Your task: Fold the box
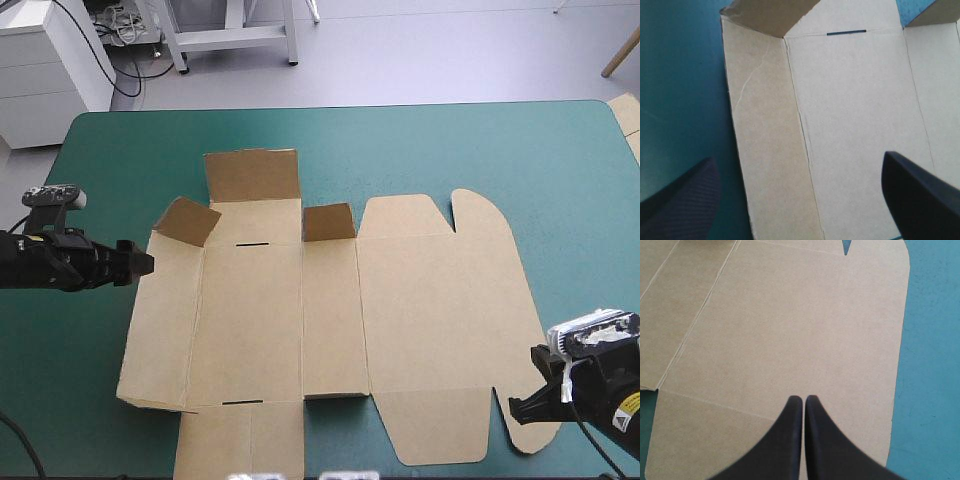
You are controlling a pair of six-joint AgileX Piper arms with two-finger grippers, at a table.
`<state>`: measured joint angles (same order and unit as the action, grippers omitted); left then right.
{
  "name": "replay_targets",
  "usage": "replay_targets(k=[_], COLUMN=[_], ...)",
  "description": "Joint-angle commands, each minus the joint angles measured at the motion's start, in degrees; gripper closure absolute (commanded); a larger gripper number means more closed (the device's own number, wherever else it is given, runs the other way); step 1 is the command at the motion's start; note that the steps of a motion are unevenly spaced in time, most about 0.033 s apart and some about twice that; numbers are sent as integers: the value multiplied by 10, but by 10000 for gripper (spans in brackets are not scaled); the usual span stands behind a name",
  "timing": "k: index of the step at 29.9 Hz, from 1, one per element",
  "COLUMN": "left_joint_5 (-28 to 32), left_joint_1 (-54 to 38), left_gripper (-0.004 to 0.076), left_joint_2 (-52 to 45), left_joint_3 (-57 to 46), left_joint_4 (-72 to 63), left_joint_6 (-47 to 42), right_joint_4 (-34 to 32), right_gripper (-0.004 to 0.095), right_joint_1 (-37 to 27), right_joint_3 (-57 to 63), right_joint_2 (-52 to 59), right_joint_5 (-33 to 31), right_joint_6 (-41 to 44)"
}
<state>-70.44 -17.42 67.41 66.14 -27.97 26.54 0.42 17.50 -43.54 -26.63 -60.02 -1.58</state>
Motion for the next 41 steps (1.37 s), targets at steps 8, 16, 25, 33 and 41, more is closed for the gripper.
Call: replay_targets(k=[8, 16, 25, 33, 41], left_joint_5=[-27, -27, -26, -9, -30], left_joint_1=[5, 5, 5, 5, 5], left_gripper=[103, 103, 103, 103, 103], left_joint_2=[-91, -78, 3, 72, 120], left_joint_3=[24, 23, -59, -104, -108], left_joint_4=[20, 138, 120, 77, -8], left_joint_6=[-18, -84, -71, -26, 14], right_joint_4=[1, 1, 1, 1, 1], right_gripper=[910, 910, 910, 910, 910], right_joint_1=[-2, -2, -2, -2, -2], right_joint_3=[-15, -15, -15, -15, -15], right_joint_2=[-4, -5, -5, -5, -5], right_joint_5=[44, 45, 50, 51, 54], right_joint_6=[-5, -5, -5, -6, -6])
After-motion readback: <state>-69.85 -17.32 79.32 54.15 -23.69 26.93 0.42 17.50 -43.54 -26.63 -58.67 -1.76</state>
